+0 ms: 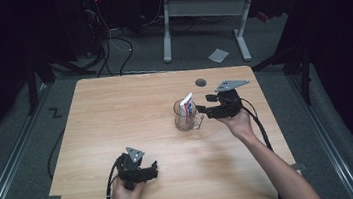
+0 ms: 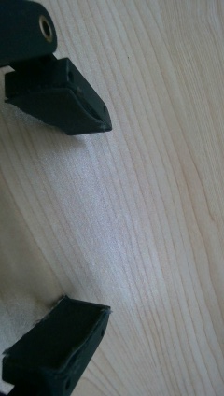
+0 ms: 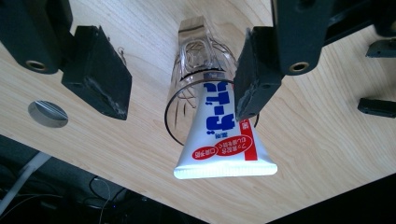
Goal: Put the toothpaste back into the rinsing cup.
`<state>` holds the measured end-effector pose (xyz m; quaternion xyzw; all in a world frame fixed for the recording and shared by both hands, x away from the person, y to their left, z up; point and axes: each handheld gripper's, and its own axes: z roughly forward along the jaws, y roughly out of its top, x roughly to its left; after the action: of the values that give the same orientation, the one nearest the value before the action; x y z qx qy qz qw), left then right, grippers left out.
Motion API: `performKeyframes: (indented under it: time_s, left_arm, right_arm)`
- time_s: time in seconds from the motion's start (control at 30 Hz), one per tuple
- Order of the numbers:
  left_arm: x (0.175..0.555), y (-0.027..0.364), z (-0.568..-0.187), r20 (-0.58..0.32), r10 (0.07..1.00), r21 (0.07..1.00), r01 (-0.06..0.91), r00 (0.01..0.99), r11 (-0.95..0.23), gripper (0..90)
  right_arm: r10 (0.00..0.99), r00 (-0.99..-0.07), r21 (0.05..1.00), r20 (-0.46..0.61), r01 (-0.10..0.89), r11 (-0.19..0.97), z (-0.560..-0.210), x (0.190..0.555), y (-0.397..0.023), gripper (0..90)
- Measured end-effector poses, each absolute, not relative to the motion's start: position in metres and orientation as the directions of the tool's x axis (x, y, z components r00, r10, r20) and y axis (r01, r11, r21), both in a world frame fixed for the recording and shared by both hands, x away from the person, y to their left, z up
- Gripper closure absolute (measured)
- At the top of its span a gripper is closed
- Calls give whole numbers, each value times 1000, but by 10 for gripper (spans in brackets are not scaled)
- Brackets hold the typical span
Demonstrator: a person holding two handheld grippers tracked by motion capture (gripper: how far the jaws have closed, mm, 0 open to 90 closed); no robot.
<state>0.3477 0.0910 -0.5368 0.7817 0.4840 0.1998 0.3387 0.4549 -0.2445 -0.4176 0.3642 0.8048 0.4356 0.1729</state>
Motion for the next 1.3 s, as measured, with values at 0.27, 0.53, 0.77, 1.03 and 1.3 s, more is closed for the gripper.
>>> performKeyframes:
  time_s: [0.27,0.53,0.77,1.03,1.3]
  left_arm:
    - [348,91,-537,-16,892,723,621,451,-301,110]
    - [348,91,-537,-16,892,723,621,451,-302,110]
    - [348,91,-537,-16,892,723,621,451,-301,110]
    - [348,91,-537,-16,892,723,621,451,-301,110]
    - [348,91,-537,-16,893,723,621,451,-301,110]
  right_arm:
    - [744,-666,832,63,446,330,-416,450,-255,375]
    - [746,-662,835,72,449,318,-415,444,-263,376]
    - [753,-653,839,77,450,305,-413,438,-274,375]
    - [761,-643,844,85,452,288,-412,431,-284,375]
    - [765,-637,846,96,457,274,-414,426,-292,374]
